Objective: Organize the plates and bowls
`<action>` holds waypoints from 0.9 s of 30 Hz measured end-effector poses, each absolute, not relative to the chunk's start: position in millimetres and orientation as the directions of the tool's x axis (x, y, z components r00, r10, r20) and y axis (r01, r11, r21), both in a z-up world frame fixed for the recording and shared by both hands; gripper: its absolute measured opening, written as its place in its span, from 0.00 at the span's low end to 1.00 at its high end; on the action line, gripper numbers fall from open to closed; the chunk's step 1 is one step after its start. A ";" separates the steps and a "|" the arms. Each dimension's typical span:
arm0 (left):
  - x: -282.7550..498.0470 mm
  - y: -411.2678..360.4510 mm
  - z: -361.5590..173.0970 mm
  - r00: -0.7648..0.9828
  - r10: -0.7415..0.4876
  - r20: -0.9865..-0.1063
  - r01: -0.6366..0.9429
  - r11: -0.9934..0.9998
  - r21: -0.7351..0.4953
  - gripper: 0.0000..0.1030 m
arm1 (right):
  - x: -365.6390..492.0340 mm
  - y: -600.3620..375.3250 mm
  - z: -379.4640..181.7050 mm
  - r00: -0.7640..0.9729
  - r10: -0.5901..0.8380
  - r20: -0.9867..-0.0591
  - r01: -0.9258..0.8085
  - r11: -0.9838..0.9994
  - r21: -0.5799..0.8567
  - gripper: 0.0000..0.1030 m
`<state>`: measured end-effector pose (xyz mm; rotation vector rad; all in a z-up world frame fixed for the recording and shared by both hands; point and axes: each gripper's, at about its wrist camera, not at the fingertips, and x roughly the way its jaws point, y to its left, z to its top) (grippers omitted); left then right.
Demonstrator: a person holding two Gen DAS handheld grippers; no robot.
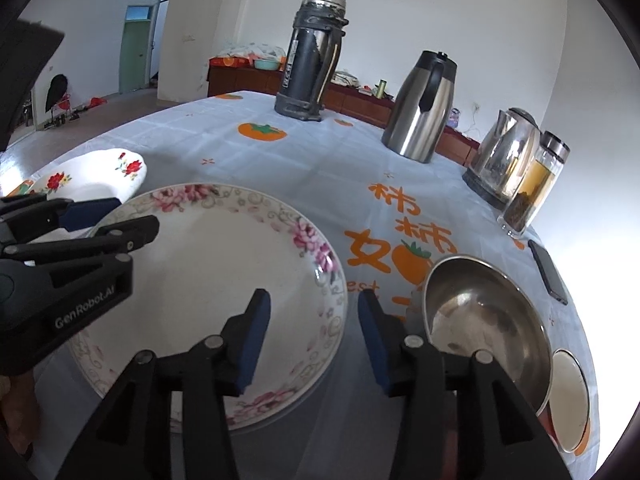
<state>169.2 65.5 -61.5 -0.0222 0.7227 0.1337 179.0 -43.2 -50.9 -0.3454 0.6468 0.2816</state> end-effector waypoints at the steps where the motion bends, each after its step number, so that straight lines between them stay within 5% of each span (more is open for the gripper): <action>1: 169.1 65.2 -61.3 0.743 0.113 -0.660 -0.128 0.991 0.026 0.42 | 179.1 -43.9 -50.7 0.764 0.149 -0.628 -0.359 0.907 -0.222 0.44; 9: 167.5 65.7 -59.1 0.752 0.108 -0.650 -0.129 0.991 0.015 0.44 | 176.2 -43.8 -47.8 0.775 0.158 -0.612 -0.360 0.906 -0.222 0.45; 12: 157.4 73.4 -52.9 0.777 0.177 -0.604 -0.212 0.977 0.013 0.72 | 172.8 -45.8 -44.0 0.788 0.185 -0.588 -0.367 0.907 -0.207 0.45; 20: 121.1 111.9 -45.2 0.796 0.255 -0.549 -0.317 0.948 -0.019 0.72 | 158.1 -38.9 -33.1 0.827 0.269 -0.493 -0.409 0.890 -0.201 0.39; 27: 103.1 176.8 -38.3 0.748 0.384 -0.542 -0.459 0.888 -0.005 0.72 | 158.7 -25.9 -22.3 0.767 0.377 -0.520 -0.497 0.861 -0.109 0.37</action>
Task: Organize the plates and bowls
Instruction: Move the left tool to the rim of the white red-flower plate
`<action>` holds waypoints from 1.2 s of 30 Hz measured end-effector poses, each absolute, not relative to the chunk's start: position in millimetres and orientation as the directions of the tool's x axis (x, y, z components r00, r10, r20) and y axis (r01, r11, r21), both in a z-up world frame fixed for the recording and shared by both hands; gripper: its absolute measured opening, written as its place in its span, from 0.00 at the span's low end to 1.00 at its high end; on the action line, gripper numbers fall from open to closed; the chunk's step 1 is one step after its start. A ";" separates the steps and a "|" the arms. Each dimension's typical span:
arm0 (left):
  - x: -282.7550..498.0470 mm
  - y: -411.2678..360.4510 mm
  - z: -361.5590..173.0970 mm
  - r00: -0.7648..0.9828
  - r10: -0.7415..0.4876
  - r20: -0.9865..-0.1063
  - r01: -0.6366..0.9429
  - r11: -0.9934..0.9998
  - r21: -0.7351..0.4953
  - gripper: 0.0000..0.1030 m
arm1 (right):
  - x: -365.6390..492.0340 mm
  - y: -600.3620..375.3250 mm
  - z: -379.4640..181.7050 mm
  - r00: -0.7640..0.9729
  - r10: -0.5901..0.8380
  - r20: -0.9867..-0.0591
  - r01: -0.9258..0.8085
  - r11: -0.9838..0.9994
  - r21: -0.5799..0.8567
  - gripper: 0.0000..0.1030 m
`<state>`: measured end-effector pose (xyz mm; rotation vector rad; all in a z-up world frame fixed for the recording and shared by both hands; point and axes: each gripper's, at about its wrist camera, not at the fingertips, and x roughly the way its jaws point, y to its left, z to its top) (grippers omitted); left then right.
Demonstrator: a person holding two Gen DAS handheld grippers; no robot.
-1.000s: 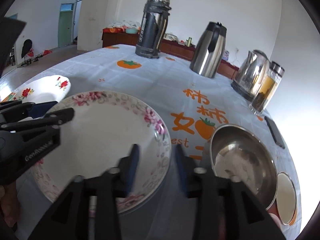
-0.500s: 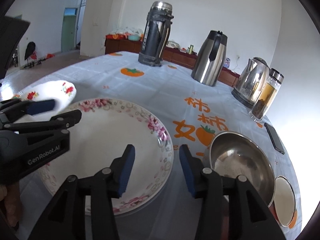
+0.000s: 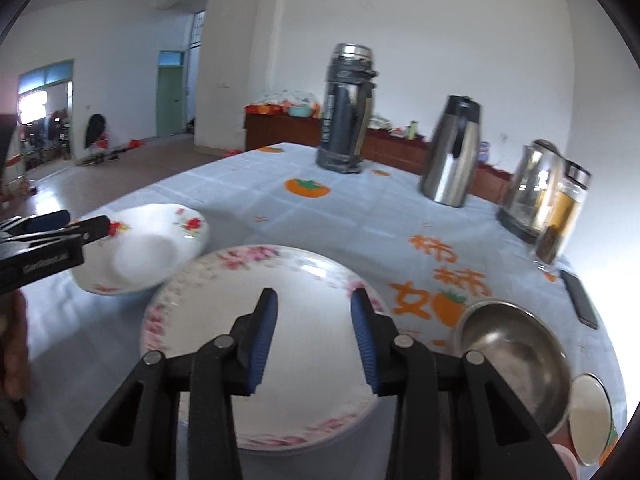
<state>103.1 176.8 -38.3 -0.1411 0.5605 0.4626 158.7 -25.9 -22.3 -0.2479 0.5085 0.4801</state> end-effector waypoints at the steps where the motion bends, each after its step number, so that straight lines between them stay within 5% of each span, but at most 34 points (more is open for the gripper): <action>1: 103.7 183.8 -39.3 0.738 0.395 -0.547 -0.473 0.881 -0.002 0.72 | 157.6 -21.3 -20.2 0.752 0.397 -0.526 -0.515 0.852 -0.095 0.37; 10: 116.4 228.5 -56.8 0.705 0.350 -0.617 -0.498 0.864 -0.078 0.72 | 176.6 62.7 -18.4 0.625 0.481 -0.615 -0.630 0.776 -0.034 0.37; 21: 126.7 231.6 -65.1 0.692 0.272 -0.668 -0.461 0.879 -0.119 0.72 | 218.8 126.2 -46.7 0.555 0.342 -0.758 -0.611 0.787 -0.092 0.34; 27: 131.3 232.4 -67.9 0.669 0.273 -0.692 -0.467 0.878 -0.106 0.72 | 219.9 137.2 -49.9 0.553 0.300 -0.777 -0.624 0.767 -0.147 0.42; 30: 132.1 234.1 -68.6 0.657 0.287 -0.697 -0.486 0.868 -0.101 0.70 | 215.6 134.5 -48.4 0.535 0.348 -0.770 -0.659 0.743 -0.122 0.37; 32: 128.6 238.5 -67.7 0.658 0.300 -0.691 -0.511 0.852 -0.117 0.70 | 212.8 136.5 -46.7 0.479 0.418 -0.772 -0.712 0.699 -0.063 0.17; 36: 131.8 241.6 -71.7 0.630 0.307 -0.713 -0.529 0.842 -0.106 0.70 | 209.2 144.8 -54.9 0.498 0.371 -0.784 -0.707 0.697 -0.120 0.20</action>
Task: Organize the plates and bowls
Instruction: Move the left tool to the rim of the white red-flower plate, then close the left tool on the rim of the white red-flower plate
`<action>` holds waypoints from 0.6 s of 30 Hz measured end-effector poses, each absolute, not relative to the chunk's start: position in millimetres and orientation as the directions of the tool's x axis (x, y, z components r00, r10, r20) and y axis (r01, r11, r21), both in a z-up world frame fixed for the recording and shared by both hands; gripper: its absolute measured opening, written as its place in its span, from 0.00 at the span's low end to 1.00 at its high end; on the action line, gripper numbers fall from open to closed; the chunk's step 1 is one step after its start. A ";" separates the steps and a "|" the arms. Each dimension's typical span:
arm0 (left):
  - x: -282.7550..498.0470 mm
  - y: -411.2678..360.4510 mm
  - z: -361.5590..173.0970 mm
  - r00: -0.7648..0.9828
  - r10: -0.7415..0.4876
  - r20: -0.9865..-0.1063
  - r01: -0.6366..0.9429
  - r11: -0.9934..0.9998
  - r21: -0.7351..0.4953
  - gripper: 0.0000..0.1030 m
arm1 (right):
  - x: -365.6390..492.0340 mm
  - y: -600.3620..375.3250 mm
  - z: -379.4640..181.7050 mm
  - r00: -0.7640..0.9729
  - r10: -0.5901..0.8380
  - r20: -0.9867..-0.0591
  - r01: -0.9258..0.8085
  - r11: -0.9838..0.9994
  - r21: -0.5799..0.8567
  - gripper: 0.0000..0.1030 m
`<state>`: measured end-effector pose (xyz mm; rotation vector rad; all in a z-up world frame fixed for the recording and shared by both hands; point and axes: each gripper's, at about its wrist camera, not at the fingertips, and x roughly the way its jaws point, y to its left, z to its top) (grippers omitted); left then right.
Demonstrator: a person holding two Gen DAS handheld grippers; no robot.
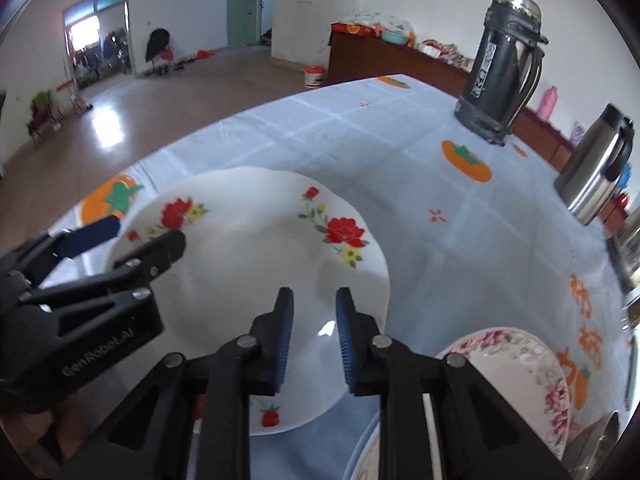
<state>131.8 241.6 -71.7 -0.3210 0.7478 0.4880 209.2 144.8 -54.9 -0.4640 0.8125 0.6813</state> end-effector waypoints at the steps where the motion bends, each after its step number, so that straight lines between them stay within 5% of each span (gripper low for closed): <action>1: 133.8 239.8 -72.2 0.623 0.310 -0.718 -0.527 0.845 -0.092 0.70 | 209.2 144.1 -54.0 0.503 0.371 -0.781 -0.704 0.700 -0.121 0.22; 4: 134.6 239.5 -72.5 0.619 0.310 -0.722 -0.523 0.848 -0.084 0.70 | 210.2 133.4 -37.8 0.569 0.386 -0.726 -0.656 0.746 -0.118 0.61; 5: 134.2 240.6 -72.6 0.619 0.310 -0.722 -0.526 0.846 -0.088 0.70 | 210.8 130.3 -33.1 0.597 0.381 -0.706 -0.634 0.763 -0.125 0.67; 17: 141.3 239.5 -76.0 0.601 0.296 -0.742 -0.514 0.854 -0.076 0.69 | 219.0 148.1 -59.0 0.507 0.301 -0.808 -0.675 0.721 -0.156 0.51; 18: 141.8 239.4 -75.7 0.606 0.296 -0.739 -0.513 0.855 -0.078 0.61 | 218.3 146.8 -58.5 0.510 0.306 -0.804 -0.676 0.721 -0.154 0.47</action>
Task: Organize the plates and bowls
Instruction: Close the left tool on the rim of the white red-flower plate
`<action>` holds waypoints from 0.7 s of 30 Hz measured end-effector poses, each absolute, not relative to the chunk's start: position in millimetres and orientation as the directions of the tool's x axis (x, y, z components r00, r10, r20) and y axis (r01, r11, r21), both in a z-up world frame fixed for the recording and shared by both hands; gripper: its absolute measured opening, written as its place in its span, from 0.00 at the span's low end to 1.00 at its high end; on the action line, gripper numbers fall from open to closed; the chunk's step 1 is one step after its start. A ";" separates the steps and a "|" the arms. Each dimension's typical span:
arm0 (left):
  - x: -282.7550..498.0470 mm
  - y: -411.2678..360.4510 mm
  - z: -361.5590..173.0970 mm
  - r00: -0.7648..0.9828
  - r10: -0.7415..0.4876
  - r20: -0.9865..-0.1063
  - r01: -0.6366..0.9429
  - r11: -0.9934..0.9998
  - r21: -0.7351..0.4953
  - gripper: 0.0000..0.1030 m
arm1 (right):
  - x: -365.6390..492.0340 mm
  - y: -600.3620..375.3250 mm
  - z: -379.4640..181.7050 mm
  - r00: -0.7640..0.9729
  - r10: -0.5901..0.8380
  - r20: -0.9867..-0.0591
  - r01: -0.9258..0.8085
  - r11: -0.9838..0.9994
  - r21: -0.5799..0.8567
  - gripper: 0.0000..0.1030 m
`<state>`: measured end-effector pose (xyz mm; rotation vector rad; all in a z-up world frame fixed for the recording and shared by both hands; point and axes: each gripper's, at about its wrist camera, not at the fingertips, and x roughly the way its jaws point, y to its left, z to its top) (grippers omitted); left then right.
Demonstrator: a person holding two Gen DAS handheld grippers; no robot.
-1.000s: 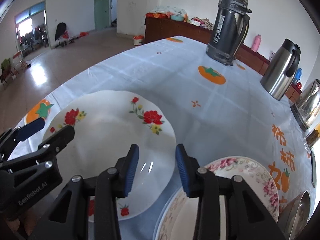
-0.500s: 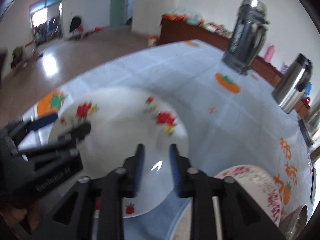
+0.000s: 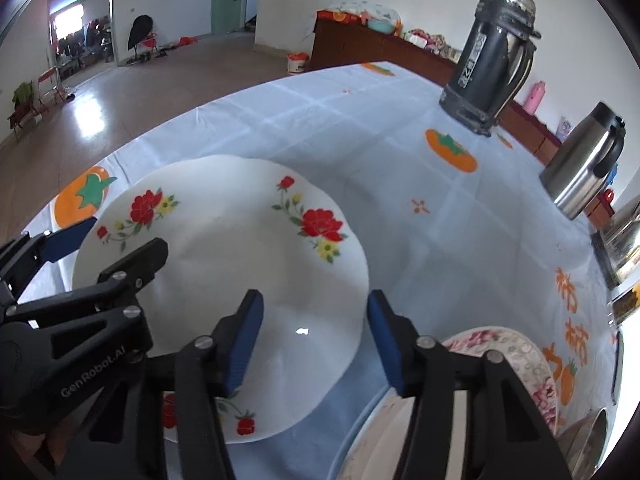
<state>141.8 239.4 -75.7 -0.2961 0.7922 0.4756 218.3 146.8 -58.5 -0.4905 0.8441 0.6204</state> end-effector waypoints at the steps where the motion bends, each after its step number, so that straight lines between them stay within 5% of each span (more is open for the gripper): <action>1: 141.9 240.2 -76.2 0.603 0.294 -0.742 -0.514 0.854 -0.079 0.53 | 217.5 143.3 -57.0 0.511 0.320 -0.798 -0.675 0.724 -0.142 0.30; 2: 140.8 243.4 -77.4 0.584 0.314 -0.748 -0.541 0.838 -0.071 0.47 | 217.6 140.2 -55.8 0.510 0.329 -0.794 -0.673 0.728 -0.130 0.21; 5: 136.8 249.0 -78.6 0.590 0.311 -0.745 -0.559 0.823 -0.099 0.37 | 219.6 129.5 -54.6 0.486 0.377 -0.789 -0.673 0.737 -0.062 0.19; 21: 121.8 249.4 -68.5 0.671 0.297 -0.679 -0.534 0.829 -0.165 0.35 | 186.2 115.4 -35.5 0.581 0.433 -0.689 -0.666 0.739 -0.098 0.18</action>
